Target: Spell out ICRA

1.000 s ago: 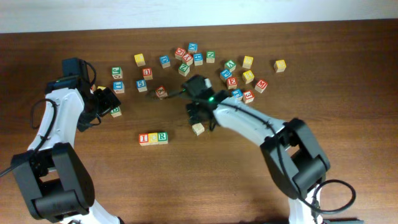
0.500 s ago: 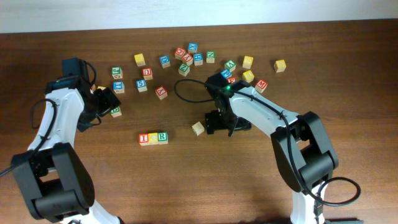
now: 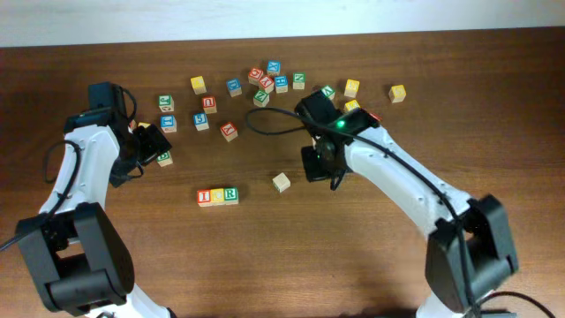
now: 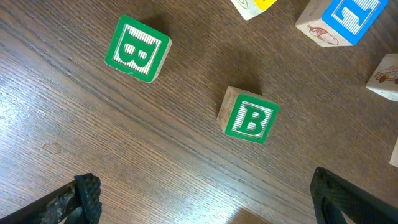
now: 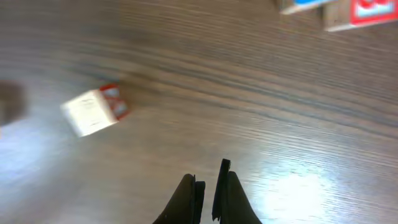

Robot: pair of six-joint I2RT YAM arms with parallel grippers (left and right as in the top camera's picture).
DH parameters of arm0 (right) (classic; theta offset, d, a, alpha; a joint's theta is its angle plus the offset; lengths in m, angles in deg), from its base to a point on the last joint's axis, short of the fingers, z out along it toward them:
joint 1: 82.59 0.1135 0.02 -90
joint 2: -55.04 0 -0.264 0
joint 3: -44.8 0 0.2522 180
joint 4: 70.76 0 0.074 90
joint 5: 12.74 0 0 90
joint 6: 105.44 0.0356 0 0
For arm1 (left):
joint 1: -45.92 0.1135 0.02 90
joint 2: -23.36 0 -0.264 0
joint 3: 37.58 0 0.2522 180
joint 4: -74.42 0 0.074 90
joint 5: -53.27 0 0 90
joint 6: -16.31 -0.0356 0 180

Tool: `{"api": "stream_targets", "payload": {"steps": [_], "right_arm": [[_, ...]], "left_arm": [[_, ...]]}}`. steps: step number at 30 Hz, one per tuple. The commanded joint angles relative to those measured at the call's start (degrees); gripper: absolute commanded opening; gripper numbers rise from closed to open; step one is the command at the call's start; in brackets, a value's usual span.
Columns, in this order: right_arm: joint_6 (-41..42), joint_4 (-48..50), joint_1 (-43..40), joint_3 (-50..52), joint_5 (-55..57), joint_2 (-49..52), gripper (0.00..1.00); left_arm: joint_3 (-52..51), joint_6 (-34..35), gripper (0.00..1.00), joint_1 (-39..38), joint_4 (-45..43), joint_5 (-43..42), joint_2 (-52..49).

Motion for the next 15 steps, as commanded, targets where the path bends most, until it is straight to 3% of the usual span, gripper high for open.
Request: {"api": "stream_targets", "payload": {"steps": [1, 8, 15], "right_arm": [[-0.8, 1.9, 1.2, 0.6, -10.0, 1.2, 0.04], [-0.9, 11.5, 7.5, 4.0, -12.9, 3.9, 0.04], [-0.6, 17.1, 13.0, 4.0, -1.0, 7.6, 0.04]], "left_arm": [[0.5, -0.3, 0.99, -0.1, 0.0, 0.0, -0.2], [0.5, -0.3, 0.99, -0.1, 0.0, 0.0, -0.2], [0.5, -0.3, 0.99, -0.1, 0.0, 0.0, -0.2]]}}
